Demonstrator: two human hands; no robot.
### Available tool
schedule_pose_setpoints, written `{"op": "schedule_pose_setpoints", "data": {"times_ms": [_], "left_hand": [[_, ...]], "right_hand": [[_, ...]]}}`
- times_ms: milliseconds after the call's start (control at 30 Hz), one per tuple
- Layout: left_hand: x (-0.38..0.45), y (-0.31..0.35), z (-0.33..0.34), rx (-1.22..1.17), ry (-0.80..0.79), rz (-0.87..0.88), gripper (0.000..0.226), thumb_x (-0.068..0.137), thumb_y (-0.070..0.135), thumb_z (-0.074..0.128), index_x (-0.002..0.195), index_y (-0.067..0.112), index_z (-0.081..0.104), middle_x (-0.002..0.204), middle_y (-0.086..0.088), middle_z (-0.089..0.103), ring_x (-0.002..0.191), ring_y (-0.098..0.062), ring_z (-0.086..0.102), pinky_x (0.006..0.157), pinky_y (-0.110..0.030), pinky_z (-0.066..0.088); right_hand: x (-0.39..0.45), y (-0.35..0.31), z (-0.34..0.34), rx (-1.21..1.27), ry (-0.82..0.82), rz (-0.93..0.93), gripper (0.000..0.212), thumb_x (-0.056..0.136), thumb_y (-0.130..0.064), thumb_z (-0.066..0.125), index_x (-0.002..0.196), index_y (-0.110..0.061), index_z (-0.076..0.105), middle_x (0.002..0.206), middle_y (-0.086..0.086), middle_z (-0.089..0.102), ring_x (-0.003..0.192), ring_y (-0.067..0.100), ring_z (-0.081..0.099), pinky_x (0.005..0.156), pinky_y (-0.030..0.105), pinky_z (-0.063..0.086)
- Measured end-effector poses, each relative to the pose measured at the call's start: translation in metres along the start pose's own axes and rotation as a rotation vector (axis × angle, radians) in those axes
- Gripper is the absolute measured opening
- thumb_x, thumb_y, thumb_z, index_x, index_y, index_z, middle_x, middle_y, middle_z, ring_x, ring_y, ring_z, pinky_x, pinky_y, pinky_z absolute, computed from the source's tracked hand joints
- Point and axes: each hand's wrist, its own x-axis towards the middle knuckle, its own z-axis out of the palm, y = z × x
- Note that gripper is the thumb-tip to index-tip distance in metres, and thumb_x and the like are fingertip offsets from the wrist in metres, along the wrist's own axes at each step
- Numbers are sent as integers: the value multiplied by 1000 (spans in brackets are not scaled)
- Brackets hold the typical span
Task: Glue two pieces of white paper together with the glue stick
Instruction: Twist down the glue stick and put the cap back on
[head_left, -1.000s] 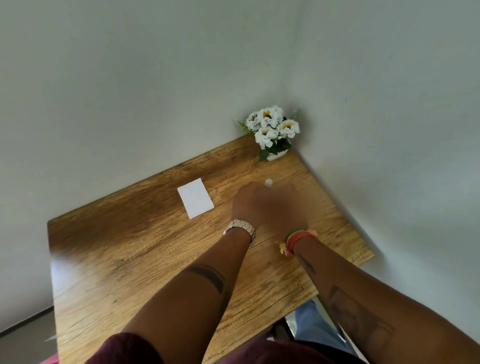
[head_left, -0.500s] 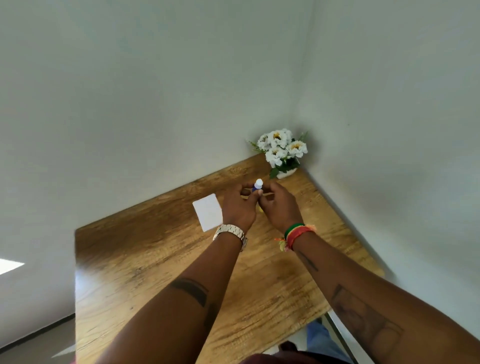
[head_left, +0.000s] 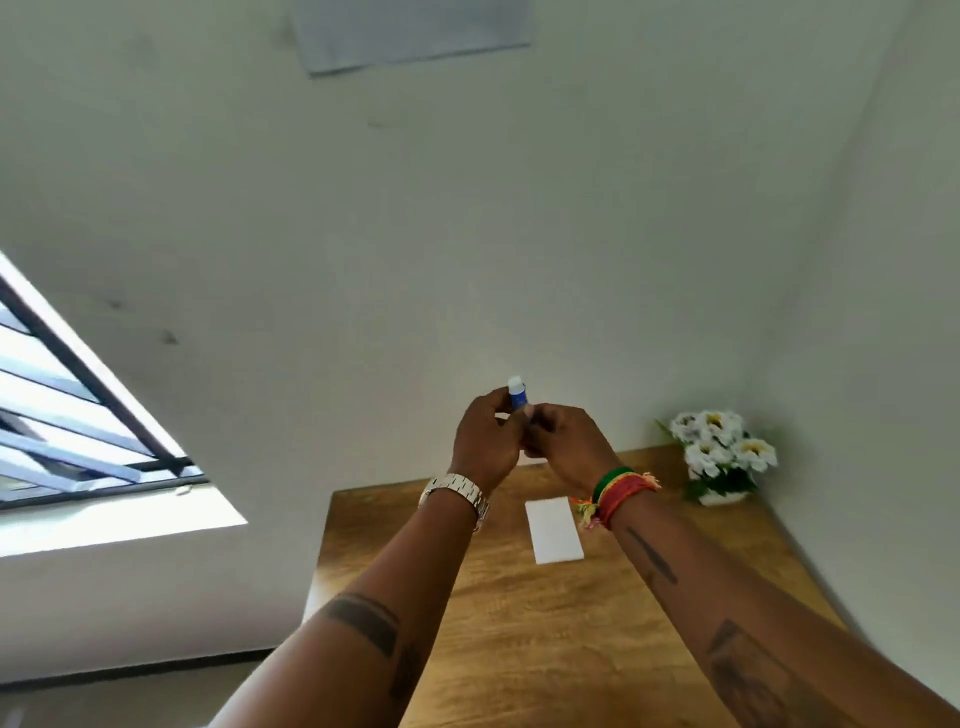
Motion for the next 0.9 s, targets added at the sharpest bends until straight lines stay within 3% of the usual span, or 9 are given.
{"op": "schedule_pose_setpoints", "data": {"times_ms": [200, 267, 467, 600, 700, 900], "left_hand": [[14, 15, -13, -18, 8, 29, 25, 93, 33, 69, 117, 25, 75, 111, 7, 73, 94, -12, 68, 83, -26, 49], [18, 20, -11, -12, 19, 36, 27, 91, 35, 71, 116, 24, 76, 110, 8, 74, 92, -8, 67, 78, -21, 47], [19, 32, 2, -40, 30, 39, 21, 84, 41, 77, 102, 31, 75, 94, 17, 71, 85, 1, 65, 68, -17, 44], [20, 34, 6, -25, 7, 61, 21, 86, 38, 77, 105, 28, 78, 89, 21, 70, 80, 9, 64, 67, -11, 43], [19, 34, 6, -37, 12, 61, 22, 86, 36, 77, 106, 27, 78, 85, 24, 69, 75, 18, 62, 58, -1, 41], [13, 36, 6, 11, -9, 66, 28, 88, 37, 74, 114, 26, 77, 108, 11, 74, 92, -5, 66, 72, -15, 43]], "right_hand": [[13, -24, -9, -48, -39, 6, 15, 98, -15, 62, 106, -13, 75, 95, 9, 77, 88, 27, 74, 83, 39, 62], [14, -27, -13, -115, 7, -6, 11, 95, -20, 67, 103, -15, 74, 89, 7, 77, 82, 26, 73, 80, 42, 61], [8, -26, -20, -209, 171, 10, 26, 88, -38, 74, 92, -18, 59, 83, 5, 71, 76, 26, 70, 71, 40, 56], [-1, -19, -28, -25, 61, -14, 29, 97, -29, 65, 124, -22, 61, 101, 3, 71, 79, 19, 74, 71, 33, 60], [-5, -17, -30, -28, 27, -46, 25, 102, -23, 57, 127, -21, 63, 109, 0, 73, 82, 16, 74, 72, 29, 60], [-3, -17, -26, -96, 149, -18, 16, 93, -26, 71, 102, -16, 62, 90, 0, 69, 75, 19, 71, 65, 29, 55]]}}
